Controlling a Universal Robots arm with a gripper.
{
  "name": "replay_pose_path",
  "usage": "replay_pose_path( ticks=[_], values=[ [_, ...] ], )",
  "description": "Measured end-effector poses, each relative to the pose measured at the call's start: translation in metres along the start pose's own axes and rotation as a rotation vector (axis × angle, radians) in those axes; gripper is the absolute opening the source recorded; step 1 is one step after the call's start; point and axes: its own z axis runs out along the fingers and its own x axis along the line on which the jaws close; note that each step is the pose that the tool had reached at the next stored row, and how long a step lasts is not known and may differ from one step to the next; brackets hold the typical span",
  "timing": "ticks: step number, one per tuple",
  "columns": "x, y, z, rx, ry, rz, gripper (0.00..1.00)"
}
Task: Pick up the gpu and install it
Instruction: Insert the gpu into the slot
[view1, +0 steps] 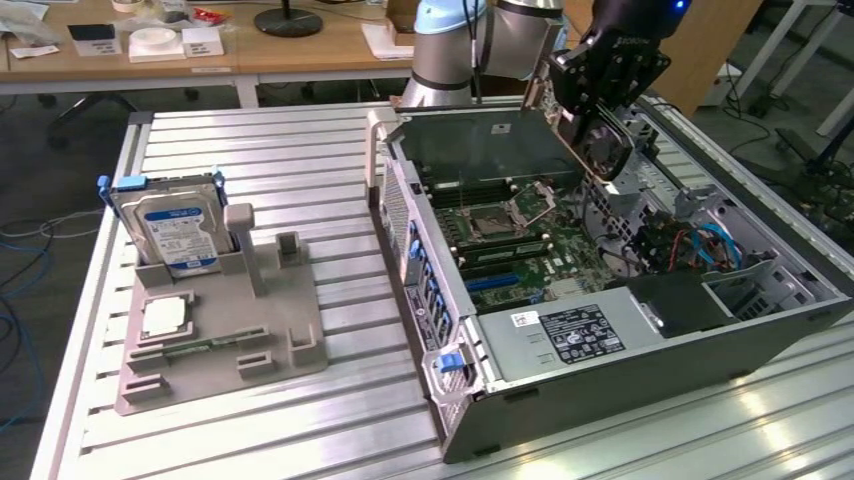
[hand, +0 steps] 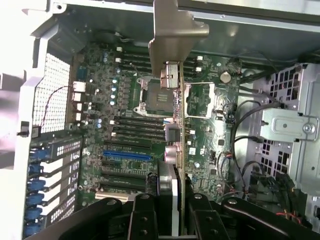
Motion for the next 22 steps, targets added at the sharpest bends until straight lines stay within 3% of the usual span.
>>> replay_pose_path(
  ticks=[22],
  values=[
    [0.0,0.0,0.0,0.0047,0.0134,-0.29,0.28]
  ],
)
